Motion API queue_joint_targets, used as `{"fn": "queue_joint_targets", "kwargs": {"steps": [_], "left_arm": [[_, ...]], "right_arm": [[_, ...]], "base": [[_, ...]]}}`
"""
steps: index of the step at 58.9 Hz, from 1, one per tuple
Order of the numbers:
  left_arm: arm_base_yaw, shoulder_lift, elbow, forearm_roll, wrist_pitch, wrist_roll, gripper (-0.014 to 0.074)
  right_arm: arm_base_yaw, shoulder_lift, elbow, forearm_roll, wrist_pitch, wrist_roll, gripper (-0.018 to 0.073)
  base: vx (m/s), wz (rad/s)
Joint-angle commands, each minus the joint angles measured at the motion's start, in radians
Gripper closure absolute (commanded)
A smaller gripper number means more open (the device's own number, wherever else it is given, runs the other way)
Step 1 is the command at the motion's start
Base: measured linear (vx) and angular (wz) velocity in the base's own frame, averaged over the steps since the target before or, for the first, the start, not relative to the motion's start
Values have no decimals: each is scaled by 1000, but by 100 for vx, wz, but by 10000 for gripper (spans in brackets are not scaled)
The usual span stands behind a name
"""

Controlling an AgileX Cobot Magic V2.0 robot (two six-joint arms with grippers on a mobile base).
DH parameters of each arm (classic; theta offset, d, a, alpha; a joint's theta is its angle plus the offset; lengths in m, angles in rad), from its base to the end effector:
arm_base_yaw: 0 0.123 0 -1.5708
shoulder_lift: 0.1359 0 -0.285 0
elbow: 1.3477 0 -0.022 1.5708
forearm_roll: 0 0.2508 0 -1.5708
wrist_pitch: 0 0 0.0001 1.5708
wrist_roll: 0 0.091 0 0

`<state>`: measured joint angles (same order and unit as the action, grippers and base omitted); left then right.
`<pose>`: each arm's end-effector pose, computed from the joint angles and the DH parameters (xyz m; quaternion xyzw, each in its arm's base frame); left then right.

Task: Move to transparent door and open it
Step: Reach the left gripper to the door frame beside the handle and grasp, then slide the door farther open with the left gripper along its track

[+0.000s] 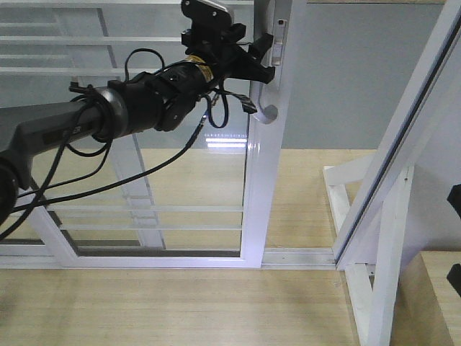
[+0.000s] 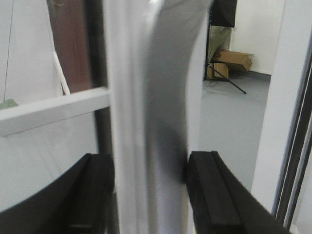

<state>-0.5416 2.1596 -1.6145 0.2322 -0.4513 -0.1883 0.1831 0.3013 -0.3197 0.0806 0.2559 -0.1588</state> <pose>0.4359 -0.2729 0.2436 0.2317 0.6744 -0.2147 0.6673 0.0772 0.0162 0.2783 -0.1063 0.7504 0.0411 0.6510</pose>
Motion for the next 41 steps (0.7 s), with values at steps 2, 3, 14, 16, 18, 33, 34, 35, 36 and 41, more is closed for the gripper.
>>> {"fn": "queue_joint_targets", "kwargs": {"steps": [2,3,14,16,18,33,34,35,36,41], "left_arm": [[11,-37,-85,-41,-14,-4,142],[11,-37,-85,-41,-16,-3,143],[11,-37,-85,-42,-23,-2,195],[11,-40,-84,-42,-21,-2,213],[11,-42,-83,-42,-15,-2,230],[24,-86,-80,-42,111,-2,246],[28,-91,-80,-42,121,-2,246],[33,-92,-80,-42,139,-2,246],[35,-94,-80,-42,151,-2,246],[48,-108,-80,-42,217,-3,246]], "right_arm": [[-6,7,-31,-6,-80,-4,229],[-6,7,-31,-6,-80,-4,229],[-6,7,-31,-6,-80,-2,229],[-6,7,-31,-6,-80,-2,229],[-6,7,-31,-6,-80,-2,229],[-6,7,-31,-6,-81,-2,229],[-6,7,-31,-6,-81,-2,229],[-6,7,-31,-6,-81,-2,229],[-6,7,-31,-6,-81,-2,229],[-6,7,-31,-6,-80,-2,229]], "base": [[0,0],[0,0],[0,0],[0,0],[0,0],[0,0],[0,0],[0,0],[0,0],[0,0]]}}
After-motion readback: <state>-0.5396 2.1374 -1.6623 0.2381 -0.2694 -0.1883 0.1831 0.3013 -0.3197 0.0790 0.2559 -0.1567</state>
